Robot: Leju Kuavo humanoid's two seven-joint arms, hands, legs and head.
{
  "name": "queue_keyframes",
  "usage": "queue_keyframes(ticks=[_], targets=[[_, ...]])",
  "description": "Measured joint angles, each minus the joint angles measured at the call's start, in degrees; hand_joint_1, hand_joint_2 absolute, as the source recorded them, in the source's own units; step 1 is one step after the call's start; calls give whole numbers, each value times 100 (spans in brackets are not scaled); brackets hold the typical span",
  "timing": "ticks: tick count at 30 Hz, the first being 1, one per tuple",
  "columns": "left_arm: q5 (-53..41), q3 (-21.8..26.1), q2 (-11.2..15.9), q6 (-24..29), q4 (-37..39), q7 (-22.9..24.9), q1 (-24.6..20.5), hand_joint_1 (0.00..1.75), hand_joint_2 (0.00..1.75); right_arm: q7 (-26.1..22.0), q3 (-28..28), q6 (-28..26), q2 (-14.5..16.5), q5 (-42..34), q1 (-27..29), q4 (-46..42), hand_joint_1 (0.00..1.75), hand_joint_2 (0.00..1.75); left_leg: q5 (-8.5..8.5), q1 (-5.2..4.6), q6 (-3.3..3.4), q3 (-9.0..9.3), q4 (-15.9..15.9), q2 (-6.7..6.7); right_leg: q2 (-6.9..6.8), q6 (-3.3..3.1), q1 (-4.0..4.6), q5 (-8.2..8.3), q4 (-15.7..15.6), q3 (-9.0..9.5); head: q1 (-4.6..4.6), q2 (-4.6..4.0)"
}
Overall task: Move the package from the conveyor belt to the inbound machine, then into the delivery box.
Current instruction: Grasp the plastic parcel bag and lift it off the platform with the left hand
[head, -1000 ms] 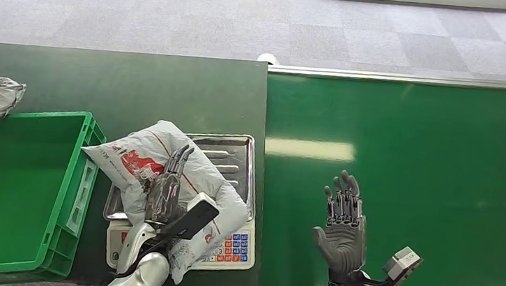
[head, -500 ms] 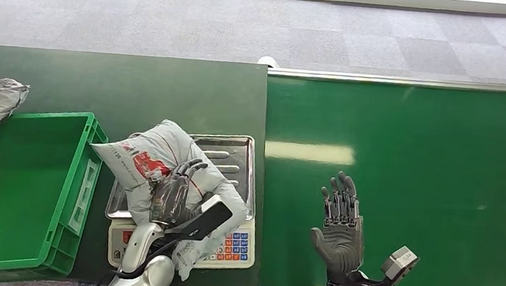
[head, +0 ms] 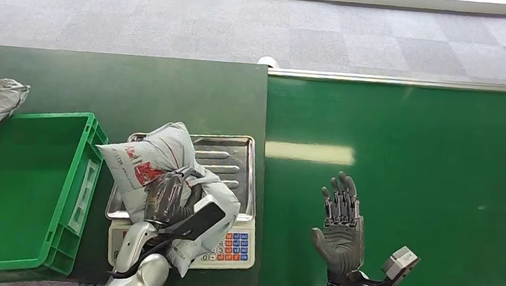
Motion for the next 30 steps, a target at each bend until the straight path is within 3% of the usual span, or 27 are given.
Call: queue_keyframes(ticks=[4,19,26,30], targets=[[292,31,-16,156,-161,-395,139,175,175,0,-2,-30,-2,-8,32,0,0,175,2,0,-1,-11,1,0,0,0,0,1,0,-16,0,0],[407,37,-19,219,-351,-527,257,175,175,0,-2,-35,-4,-8,57,0,0,175,2,0,-1,-33,1,0,0,0,0,1,0,-38,1,0],[1649,37,28,1104,-1188,-1620,724,175,175,0,-4,-66,-4,-26,109,0,0,175,4,0,-2,-70,3,5,8,0,1,4,2,-81,1,0],[1919,56,289,1594,-1998,-2011,917,175,175,0,-17,-95,-6,-76,122,-7,0,175,4,1,-2,-93,3,4,7,-1,2,4,3,-107,-1,0]])
